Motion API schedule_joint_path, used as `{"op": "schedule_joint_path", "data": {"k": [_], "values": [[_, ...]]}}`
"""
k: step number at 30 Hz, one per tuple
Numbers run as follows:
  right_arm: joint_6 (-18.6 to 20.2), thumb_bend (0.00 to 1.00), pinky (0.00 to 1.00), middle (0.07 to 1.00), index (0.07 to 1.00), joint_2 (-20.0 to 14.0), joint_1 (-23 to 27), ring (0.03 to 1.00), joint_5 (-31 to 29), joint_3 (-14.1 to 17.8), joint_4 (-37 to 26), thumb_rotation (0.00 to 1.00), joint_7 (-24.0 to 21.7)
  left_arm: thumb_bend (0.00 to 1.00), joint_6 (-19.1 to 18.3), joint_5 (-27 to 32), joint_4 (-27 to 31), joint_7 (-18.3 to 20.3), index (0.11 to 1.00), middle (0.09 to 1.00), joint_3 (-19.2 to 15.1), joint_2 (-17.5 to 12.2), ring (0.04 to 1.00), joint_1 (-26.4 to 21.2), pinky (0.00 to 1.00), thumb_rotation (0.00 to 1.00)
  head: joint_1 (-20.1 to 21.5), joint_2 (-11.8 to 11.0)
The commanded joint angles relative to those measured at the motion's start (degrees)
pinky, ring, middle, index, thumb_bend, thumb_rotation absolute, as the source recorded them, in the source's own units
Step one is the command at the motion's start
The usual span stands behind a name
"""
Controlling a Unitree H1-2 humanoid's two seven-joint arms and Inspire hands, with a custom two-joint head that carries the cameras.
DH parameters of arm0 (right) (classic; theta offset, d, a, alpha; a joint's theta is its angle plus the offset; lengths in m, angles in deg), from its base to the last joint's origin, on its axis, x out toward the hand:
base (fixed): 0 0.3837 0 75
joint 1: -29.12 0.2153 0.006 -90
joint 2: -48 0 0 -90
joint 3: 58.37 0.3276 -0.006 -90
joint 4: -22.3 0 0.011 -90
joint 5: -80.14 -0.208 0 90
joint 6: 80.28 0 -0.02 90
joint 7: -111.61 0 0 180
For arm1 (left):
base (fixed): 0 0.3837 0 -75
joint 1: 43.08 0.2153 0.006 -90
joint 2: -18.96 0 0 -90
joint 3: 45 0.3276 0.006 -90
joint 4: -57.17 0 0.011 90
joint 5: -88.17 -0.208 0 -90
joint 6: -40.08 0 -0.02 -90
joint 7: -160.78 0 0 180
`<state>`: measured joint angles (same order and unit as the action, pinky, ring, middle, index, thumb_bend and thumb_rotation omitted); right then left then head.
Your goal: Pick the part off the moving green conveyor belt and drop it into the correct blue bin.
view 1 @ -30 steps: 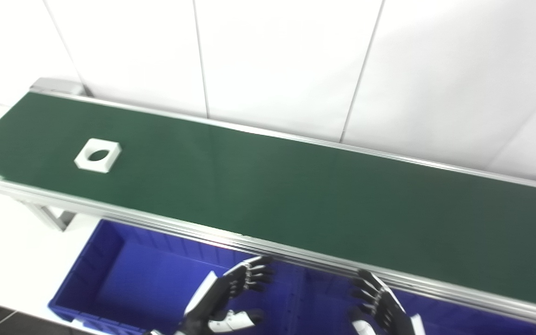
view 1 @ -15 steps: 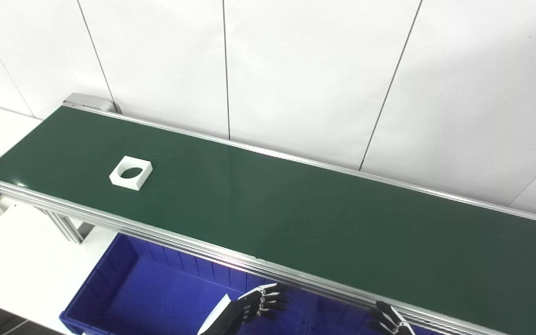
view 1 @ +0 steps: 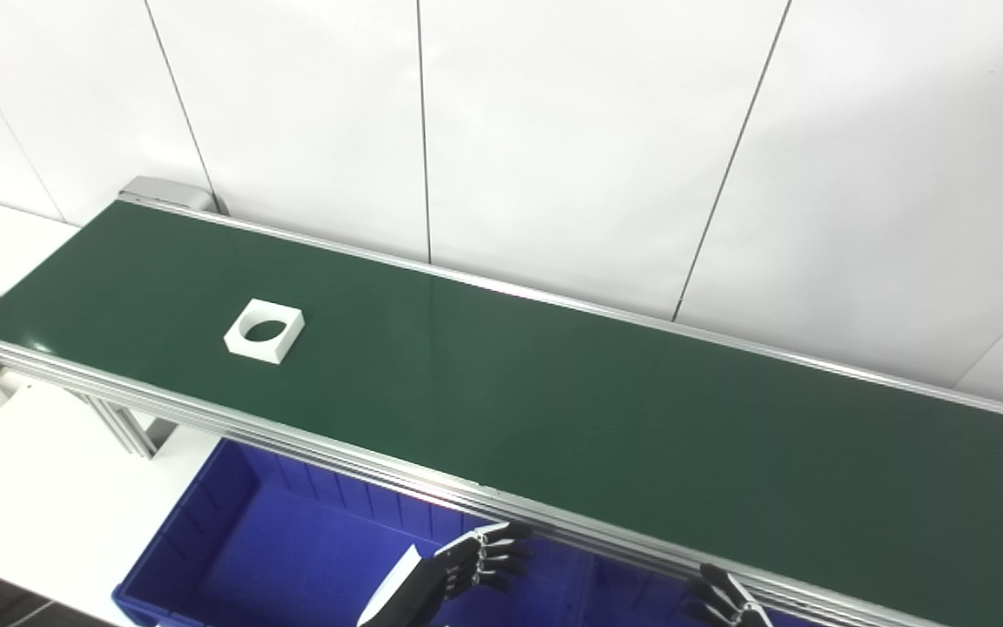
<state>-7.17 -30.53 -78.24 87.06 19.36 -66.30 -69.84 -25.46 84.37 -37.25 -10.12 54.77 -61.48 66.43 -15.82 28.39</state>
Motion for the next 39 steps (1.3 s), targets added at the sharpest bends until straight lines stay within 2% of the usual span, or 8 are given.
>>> {"op": "schedule_joint_path", "data": {"k": [1,6,9,14,19,24,35,39], "values": [[-4.2,0.42,0.64,0.793,0.842,0.7,0.0,0.752,-0.2,-0.1,-1.3,0.55,-0.1,0.84,2.3,0.9,2.4,-0.3,0.837,0.791,-0.1,-0.4,0.741,0.3,0.69,0.61,0.1,0.0],[-4.0,0.42,0.63,0.794,0.843,1.0,-0.2,0.752,0.0,-0.1,-1.6,0.55,-0.1,0.86,1.8,1.4,5.7,0.7,0.837,0.79,0.4,-1.1,0.742,1.5,0.69,0.61,0.1,0.0],[-4.1,0.42,0.63,0.793,0.842,1.0,-0.1,0.75,0.2,0.0,-1.5,0.56,-0.1,0.87,1.9,0.9,8.7,0.9,0.834,0.787,0.6,-1.5,0.742,2.2,0.69,0.64,-0.1,0.0],[-4.3,0.41,0.63,0.797,0.847,1.0,0.1,0.753,0.0,-0.1,-1.1,0.56,-0.3,0.92,-1.2,1.6,14.7,1.6,0.825,0.778,0.5,-2.9,0.739,2.6,0.68,0.66,-0.4,-0.3],[-3.9,0.42,0.63,0.796,0.847,1.1,0.2,0.747,0.2,0.0,-1.1,0.56,-0.2,0.91,-3.9,2.0,19.8,1.8,0.823,0.773,0.0,-4.1,0.743,2.2,0.69,0.67,-0.5,-0.3],[-4.0,0.42,0.63,0.793,0.846,1.1,0.4,0.748,0.0,0.0,-0.8,0.56,-0.3,0.91,-5.4,1.8,23.4,1.9,0.829,0.787,-1.4,-5.0,0.748,0.7,0.69,0.67,-0.7,-0.4],[-4.0,0.43,0.64,0.797,0.846,1.0,0.4,0.751,-0.1,0.1,-0.8,0.58,-0.5,0.91,-8.2,3.2,26.7,2.4,0.841,0.795,-4.2,-6.6,0.757,-4.1,0.7,0.65,-0.9,-0.3],[-4.2,0.43,0.64,0.796,0.846,1.2,0.4,0.752,0.0,0.5,-0.8,0.58,-0.7,0.92,-11.2,3.0,28.7,2.1,0.846,0.812,-5.1,-7.8,0.775,-5.6,0.72,0.65,-0.9,-0.3]]}}
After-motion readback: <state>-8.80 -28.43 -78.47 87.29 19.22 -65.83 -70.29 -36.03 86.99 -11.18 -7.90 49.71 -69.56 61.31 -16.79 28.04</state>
